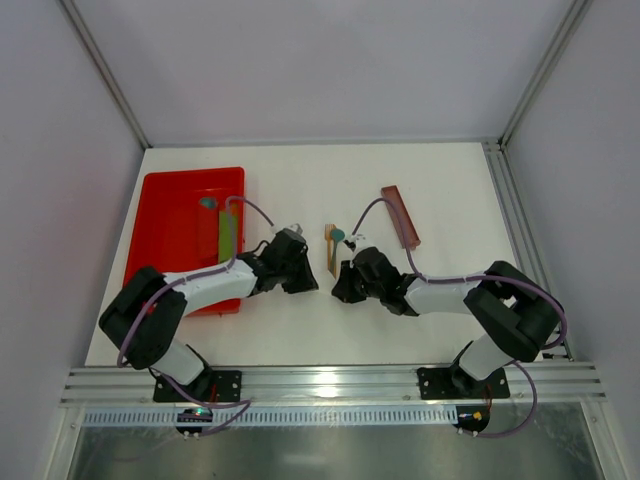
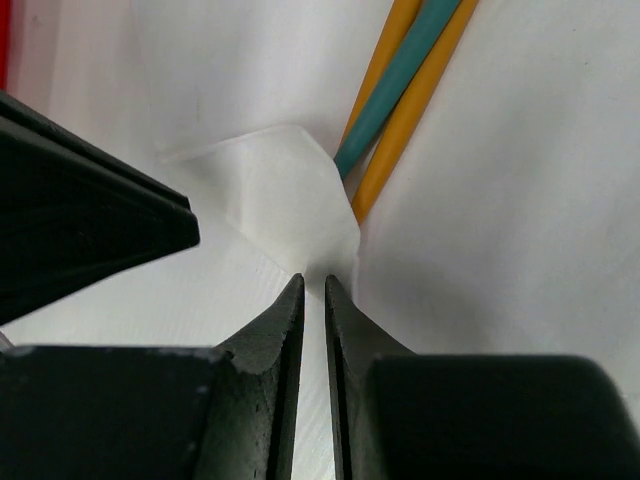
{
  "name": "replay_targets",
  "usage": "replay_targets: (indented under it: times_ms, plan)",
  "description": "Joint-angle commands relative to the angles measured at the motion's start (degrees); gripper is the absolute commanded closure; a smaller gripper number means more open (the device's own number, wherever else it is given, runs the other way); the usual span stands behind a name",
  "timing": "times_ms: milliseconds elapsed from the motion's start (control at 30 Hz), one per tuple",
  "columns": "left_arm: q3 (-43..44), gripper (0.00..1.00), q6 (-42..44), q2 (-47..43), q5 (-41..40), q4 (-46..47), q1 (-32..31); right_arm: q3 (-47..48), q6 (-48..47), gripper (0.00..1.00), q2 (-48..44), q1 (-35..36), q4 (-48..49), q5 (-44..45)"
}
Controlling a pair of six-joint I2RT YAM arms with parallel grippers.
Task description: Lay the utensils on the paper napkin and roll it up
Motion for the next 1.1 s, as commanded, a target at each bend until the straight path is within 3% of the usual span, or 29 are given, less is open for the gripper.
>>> replay_targets:
  times_ms: [0, 200, 700, 1067]
  plan:
    - [-2.4, 0.87, -1.2, 0.4, 4.5, 8.7, -1.4, -0.8, 0.2, 0.84, -1.0, 0.2, -0.2, 2.3]
    - [-3.7, 0.9, -1.9, 2.4, 2.8, 10.5, -1.8, -0.9, 0.4, 0.84, -1.4, 0.1, -0.4, 2.2]
    - [-3.0, 0.89, -0.7, 3.7, -7.4, 1.5, -1.7, -1.2, -0.4, 0.84, -1.2, 0.1, -0.2, 1.6]
    - [-2.8, 0.89, -0.9, 1.8, -8.8, -1.3, -0.3, -2.7, -0.7, 0.84, -1.1, 0.1, 0.6, 1.8]
